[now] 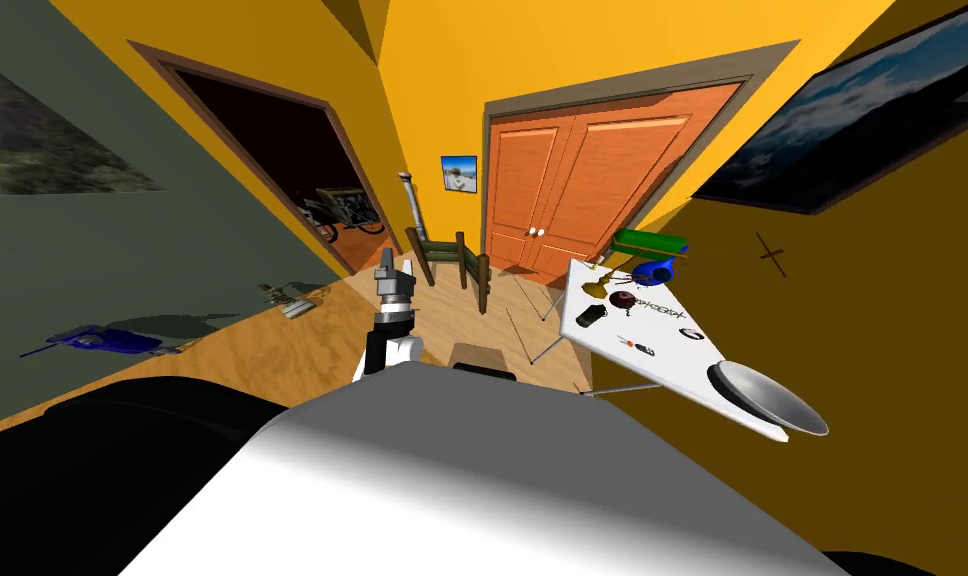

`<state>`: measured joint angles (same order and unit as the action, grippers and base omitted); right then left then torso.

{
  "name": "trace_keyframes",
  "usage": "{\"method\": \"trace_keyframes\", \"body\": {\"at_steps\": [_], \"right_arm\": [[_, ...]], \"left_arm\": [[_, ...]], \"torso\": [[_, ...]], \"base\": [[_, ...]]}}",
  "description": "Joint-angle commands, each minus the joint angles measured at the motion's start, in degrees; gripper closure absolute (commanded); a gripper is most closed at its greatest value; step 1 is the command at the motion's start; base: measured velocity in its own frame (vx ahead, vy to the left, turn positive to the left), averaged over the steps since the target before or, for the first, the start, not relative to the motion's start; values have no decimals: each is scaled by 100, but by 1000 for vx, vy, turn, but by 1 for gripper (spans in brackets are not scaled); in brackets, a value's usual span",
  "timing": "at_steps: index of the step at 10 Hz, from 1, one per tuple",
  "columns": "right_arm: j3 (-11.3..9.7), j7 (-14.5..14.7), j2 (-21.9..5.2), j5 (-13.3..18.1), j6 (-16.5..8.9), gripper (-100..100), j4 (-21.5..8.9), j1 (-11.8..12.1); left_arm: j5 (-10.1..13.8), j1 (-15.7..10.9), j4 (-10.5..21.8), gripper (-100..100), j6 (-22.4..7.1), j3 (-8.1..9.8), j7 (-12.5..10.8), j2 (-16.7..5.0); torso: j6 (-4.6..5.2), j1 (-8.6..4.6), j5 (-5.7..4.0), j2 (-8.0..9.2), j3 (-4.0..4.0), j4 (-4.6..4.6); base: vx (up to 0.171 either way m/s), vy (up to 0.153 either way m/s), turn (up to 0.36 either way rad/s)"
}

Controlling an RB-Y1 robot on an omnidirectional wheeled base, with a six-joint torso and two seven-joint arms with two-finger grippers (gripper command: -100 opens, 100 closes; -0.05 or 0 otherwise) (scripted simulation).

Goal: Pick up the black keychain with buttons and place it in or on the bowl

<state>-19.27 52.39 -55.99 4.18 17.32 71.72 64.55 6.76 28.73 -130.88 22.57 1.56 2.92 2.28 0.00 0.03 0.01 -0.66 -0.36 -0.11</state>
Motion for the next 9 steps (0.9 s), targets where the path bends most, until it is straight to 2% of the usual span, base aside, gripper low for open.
{"method": "trace_keyframes", "body": {"at_steps": [1,2,3,4,5,6,7,8,9], "right_arm": [[5,189,-133,37,28,-100,-182,87],[-69,421,-350,113,35,-100,-425,98],[-69,421,-389,113,35,-100,-477,98],[-140,641,-620,188,43,-100,-760,99],[-209,814,-778,263,54,-100,-948,90],[-209,849,-881,263,54,-100,-1028,90],[-276,1044,-1092,336,67,-100,-1279,71],[-340,1206,-1265,407,83,-100,-1509,42],[-340,1226,-1324,407,83,-100,-1509,42]], "left_arm": [[0,0,0,0,0,0,0,0],[0,1,0,0,0,1,0,0],[0,0,0,0,0,0,0,0],[0,1,0,0,0,1,0,0],[0,0,0,0,0,0,0,0],[0,1,0,0,0,0,0,0],[0,2,-1,0,0,1,0,0],[0,2,0,0,0,1,0,0],[0,1,0,0,0,0,0,0]], "torso": [[0,0,0,0,0,0],[8,4,1,9,3,0],[3,10,3,5,2,0],[8,1,1,11,5,1],[1,-3,0,5,2,0],[-3,-2,-1,-23,-13,-5],[10,8,1,-23,-15,-6],[3,8,3,-34,-20,-8],[-3,3,1,-41,-25,-11]], "base": [[118,55,169],[130,72,232],[115,35,125],[130,29,289],[221,49,421],[208,48,102],[236,46,130],[245,37,399],[178,21,125]]}}
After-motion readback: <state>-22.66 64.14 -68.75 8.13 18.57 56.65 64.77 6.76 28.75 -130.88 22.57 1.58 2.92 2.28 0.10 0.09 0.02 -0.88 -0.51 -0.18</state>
